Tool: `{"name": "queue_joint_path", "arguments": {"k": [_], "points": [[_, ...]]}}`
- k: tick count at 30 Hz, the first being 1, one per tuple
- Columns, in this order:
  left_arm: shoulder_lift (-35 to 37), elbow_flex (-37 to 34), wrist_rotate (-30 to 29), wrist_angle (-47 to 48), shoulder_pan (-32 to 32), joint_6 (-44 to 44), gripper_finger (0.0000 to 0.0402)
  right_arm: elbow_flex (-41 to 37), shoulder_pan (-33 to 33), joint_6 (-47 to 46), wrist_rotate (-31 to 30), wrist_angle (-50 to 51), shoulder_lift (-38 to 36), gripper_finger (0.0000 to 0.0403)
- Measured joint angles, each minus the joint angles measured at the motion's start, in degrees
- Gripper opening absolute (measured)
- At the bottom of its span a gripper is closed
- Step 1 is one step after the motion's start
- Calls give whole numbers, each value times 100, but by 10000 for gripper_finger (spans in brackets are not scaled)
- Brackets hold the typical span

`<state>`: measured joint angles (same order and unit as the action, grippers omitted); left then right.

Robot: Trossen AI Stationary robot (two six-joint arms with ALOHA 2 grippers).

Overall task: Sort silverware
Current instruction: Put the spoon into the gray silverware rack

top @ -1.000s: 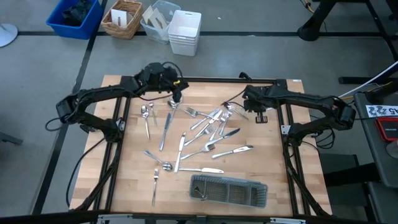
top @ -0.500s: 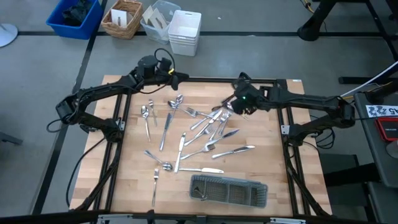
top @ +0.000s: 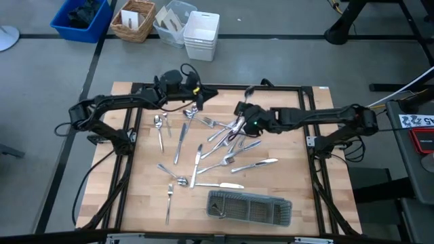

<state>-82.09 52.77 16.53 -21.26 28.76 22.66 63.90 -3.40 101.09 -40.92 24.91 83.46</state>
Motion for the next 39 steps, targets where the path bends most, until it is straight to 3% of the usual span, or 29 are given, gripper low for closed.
{"name": "queue_joint_path", "arguments": {"k": [11, 20, 31, 34, 39], "points": [[-301, 0, -15, -200, -91, -495, 57, 0, 447, 1012, 28, -1085, 496, 19], [-305, 0, -29, -291, -367, -688, 57, 0, 584, 1026, 268, -1189, 498, 19], [-305, 0, -590, -301, -733, -1116, 57, 0, 580, 1025, 536, -1184, 498, 19], [-305, 0, -620, -320, -803, -1099, 74, 0, 580, 1024, 608, -1183, 498, 19], [-305, 0, -711, -325, -903, -1085, 136, 0, 580, 1024, 754, -1183, 498, 19]]}}
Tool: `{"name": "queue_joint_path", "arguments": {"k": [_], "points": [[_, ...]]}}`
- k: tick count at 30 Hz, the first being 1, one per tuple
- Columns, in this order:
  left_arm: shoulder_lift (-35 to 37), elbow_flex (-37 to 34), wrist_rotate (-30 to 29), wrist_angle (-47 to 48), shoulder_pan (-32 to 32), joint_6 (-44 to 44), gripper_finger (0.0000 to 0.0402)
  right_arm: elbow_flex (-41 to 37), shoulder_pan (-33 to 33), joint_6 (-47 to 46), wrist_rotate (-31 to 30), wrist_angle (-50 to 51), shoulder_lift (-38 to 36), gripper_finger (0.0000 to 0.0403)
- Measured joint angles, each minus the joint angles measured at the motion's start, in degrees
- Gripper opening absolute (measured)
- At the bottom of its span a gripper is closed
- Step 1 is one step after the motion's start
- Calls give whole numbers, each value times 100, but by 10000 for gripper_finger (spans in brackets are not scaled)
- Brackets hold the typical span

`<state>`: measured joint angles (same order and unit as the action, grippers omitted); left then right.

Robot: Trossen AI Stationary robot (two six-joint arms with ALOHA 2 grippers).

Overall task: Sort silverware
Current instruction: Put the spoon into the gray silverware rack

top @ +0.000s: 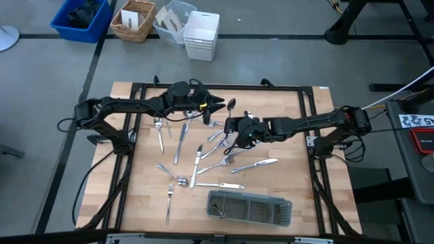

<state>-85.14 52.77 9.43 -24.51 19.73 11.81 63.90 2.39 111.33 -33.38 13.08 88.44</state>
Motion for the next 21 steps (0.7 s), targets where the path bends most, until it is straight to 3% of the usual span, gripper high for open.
{"name": "queue_joint_path", "arguments": {"k": [7, 21], "points": [[-25, 0, -277, 11, -144, 218, 185, 0, 0, -1, 121, -4, 0, 19], [-770, 2, -481, -634, -167, 621, 187, 0, 2, -1, 305, -20, 0, 19]]}}
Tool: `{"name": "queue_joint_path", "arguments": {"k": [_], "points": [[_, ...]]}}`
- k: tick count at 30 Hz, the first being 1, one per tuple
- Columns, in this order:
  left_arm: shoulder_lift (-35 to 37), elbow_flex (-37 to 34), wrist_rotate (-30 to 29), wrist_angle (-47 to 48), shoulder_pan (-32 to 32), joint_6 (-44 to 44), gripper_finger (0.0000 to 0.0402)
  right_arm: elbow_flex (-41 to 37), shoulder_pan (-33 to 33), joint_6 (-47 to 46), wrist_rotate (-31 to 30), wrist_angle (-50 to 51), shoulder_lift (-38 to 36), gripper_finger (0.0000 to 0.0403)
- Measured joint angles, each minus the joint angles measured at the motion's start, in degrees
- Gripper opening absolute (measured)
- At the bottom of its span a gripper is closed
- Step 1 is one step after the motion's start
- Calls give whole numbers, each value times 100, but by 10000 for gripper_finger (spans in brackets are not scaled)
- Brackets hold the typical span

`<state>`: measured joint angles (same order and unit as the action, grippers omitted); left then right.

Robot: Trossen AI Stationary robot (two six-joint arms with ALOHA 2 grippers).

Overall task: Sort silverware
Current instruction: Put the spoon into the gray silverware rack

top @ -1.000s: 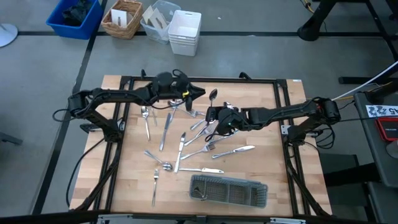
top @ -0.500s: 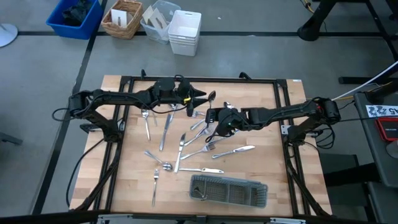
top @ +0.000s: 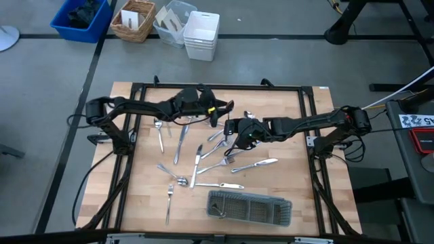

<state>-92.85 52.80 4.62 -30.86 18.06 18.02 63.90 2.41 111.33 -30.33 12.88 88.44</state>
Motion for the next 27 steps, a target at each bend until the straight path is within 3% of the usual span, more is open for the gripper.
{"name": "queue_joint_path", "arguments": {"k": [6, 15, 27], "points": [[-153, 2, 1, -320, 0, 60, 152, 0, -1, -4, -2, 2, -2, 19], [-147, 16, 49, -348, -12, -102, 15, -4, -2, 23, 38, 13, 0, 19], [-141, 13, 105, -321, -23, -103, 6, -4, -4, -255, 248, 22, 0, 26]]}}
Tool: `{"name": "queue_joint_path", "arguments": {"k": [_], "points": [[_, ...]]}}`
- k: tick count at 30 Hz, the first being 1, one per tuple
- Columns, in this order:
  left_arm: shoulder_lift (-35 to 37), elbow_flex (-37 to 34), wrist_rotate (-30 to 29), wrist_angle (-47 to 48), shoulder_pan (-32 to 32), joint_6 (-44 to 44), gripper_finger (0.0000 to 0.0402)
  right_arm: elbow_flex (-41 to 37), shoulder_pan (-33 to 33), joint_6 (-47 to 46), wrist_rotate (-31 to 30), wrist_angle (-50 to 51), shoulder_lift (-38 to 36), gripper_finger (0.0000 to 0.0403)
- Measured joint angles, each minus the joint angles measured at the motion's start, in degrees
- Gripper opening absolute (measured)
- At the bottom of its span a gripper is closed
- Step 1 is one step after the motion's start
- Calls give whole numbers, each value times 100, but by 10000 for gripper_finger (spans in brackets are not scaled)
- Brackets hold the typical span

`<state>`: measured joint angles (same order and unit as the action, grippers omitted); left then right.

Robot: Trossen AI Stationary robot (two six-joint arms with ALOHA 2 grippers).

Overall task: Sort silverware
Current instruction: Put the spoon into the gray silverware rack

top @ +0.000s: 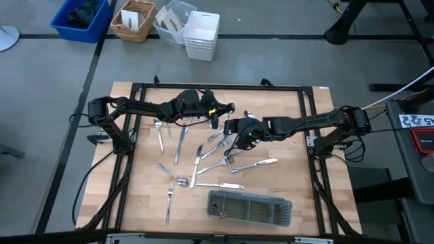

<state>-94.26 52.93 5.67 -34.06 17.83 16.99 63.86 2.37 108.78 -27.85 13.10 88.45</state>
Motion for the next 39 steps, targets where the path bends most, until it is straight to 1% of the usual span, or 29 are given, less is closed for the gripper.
{"name": "queue_joint_path", "arguments": {"k": [2, 5, 9, 12, 14, 16, 19, 21, 23, 24, 26, 28, 32, 35, 39], "points": [[0, -2, 0, -5, -1, 23, 5, 0, 0, -199, 2, 2, 0, 40], [-12, -24, -77, 101, 14, -30, 5, 3, 2, -571, 42, -42, -10, 73], [10, -23, -99, 22, 75, -119, 3, 7, 34, -1307, 43, -26, -13, 116], [33, -22, -59, 41, 155, -66, 3, 7, 51, -1946, -123, -20, -13, 134], [34, -22, -57, 54, 213, -94, 3, 7, 76, -2464, -463, -7, -13, 138], [89, -22, -55, 50, 274, -103, 3, 7, 79, -3001, -970, -10, -18, 138], [225, -22, -55, 48, 357, -147, 3, 7, 59, -3741, -2013, 56, -19, 133], [397, -22, -51, 58, 417, -418, 2, 7, -22, -4050, -2615, 210, -31, 132], [654, -21, -36, 84, 468, -628, 2, 4, -128, -4456, -2880, 611, -118, 132], [816, -17, -39, 165, 489, -700, 2, 4, -199, -4729, -2879, 806, -183, 132], [1134, -17, -35, 460, 519, -846, 2, 4, -369, -5349, -2704, 1386, -337, 131], [1505, -11, -35, 949, 490, -934, 2, 4, -603, -5997, -2444, 1890, -540, 131], [2159, -11, -8, 1862, 159, -999, 2, 2, -1209, -7080, -1811, 2525, -902, 131], [2451, -12, 120, 2261, -286, -1000, 2, 2, -1744, -7555, -987, 2597, -1080, 131], [2632, -11, 283, 2319, -1041, -1005, 2, 2, -2394, -7833, 80, 2577, -1121, 131]]}}
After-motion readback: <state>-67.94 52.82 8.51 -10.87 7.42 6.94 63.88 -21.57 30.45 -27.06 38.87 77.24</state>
